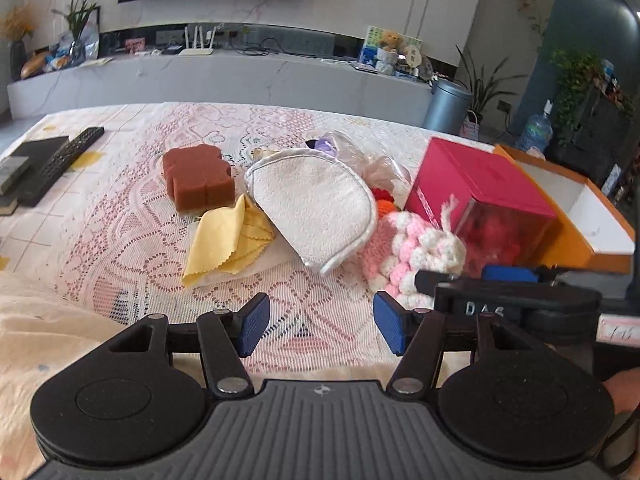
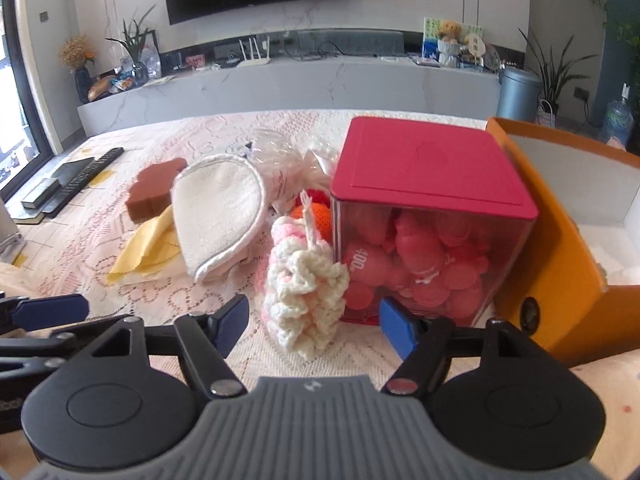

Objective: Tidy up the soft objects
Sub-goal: 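Grasp the white round pouch with the left gripper while the right grasps the crocheted item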

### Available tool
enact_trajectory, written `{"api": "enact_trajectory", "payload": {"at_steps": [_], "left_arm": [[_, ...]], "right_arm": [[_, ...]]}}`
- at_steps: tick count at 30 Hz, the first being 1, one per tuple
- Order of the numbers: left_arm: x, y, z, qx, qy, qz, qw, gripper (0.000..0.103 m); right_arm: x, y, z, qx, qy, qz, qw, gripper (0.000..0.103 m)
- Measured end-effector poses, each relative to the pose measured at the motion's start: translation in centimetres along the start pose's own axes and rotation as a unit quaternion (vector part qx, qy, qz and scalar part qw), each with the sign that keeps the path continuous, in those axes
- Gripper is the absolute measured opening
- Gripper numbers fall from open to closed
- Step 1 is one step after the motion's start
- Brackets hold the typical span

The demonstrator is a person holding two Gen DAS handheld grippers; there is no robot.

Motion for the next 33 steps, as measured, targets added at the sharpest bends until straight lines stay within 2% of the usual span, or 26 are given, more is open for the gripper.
{"api": "enact_trajectory", "payload": {"at_steps": [4, 6, 9, 11, 14, 19, 24, 25, 26, 27, 28, 29, 32, 33], "left_arm": [[0.8, 1.2, 1.2, -0.004, -0.006, -0.034, 0.9994, 0.070], [0.7, 1.6, 2.0, -0.002, -0.015, -0.044, 0.9989, 0.071], [0.5, 1.8, 3.3, 0.005, -0.022, -0.060, 0.9980, 0.071], [0.4, 2.0, 4.0, 0.003, -0.025, -0.073, 0.9970, 0.076], [0.4, 2.0, 4.9, 0.006, -0.027, -0.087, 0.9958, 0.079], [0.6, 1.9, 6.3, 0.016, -0.013, -0.107, 0.9940, 0.080], [1.1, 1.9, 7.3, 0.020, -0.013, -0.134, 0.9907, 0.077], [1.2, 1.9, 7.5, 0.020, -0.016, -0.140, 0.9898, 0.072], [1.3, 1.9, 7.6, 0.019, -0.018, -0.144, 0.9892, 0.060], [1.4, 2.0, 7.7, 0.021, -0.021, -0.148, 0.9885, 0.055], [1.5, 1.9, 7.9, 0.025, -0.023, -0.152, 0.9879, 0.045], [1.6, 1.9, 8.0, 0.026, -0.020, -0.154, 0.9875, 0.030], [2.0, 1.9, 7.7, 0.019, -0.024, -0.165, 0.9858, 0.017], [1.9, 2.0, 7.4, 0.011, -0.024, -0.161, 0.9867, 0.015]], "right_arm": [[0.2, 0.1, 1.7, 0.010, 0.010, 0.007, 1.000, 0.069], [0.5, 0.1, 2.2, 0.013, 0.014, 0.004, 1.000, 0.057], [0.9, -0.1, 2.8, 0.016, 0.018, 0.006, 1.000, 0.047], [1.2, -0.1, 3.2, 0.015, 0.022, 0.007, 1.000, 0.037], [1.7, -0.1, 3.2, 0.010, 0.041, -0.001, 0.999, 0.029], [2.9, 0.0, 3.8, 0.001, 0.055, -0.029, 0.998, 0.029], [2.5, -0.1, 4.4, 0.007, 0.063, -0.016, 0.998, 0.037], [2.4, -0.1, 4.5, 0.009, 0.063, -0.013, 0.998, 0.037], [2.3, -0.1, 4.7, 0.011, 0.063, -0.010, 0.998, 0.037], [2.2, -0.2, 4.7, 0.011, 0.064, -0.007, 0.998, 0.036], [2.2, -0.2, 4.8, 0.011, 0.066, -0.004, 0.998, 0.035], [2.1, -0.2, 4.8, 0.011, 0.066, -0.003, 0.998, 0.035], [2.1, -0.2, 4.7, 0.010, 0.068, -0.001, 0.998, 0.033], [2.1, -0.2, 4.6, 0.009, 0.067, 0.000, 0.998, 0.032]]}}
Point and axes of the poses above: each gripper's, at about its wrist camera, not at the fingertips, and z roughly the way its jaws point, x to its left, y to its top, the point moved 5 cm from there along z, roughly the way its jaws point, and after that the axes turned 1 degree about -y, right-handed, at the moved point
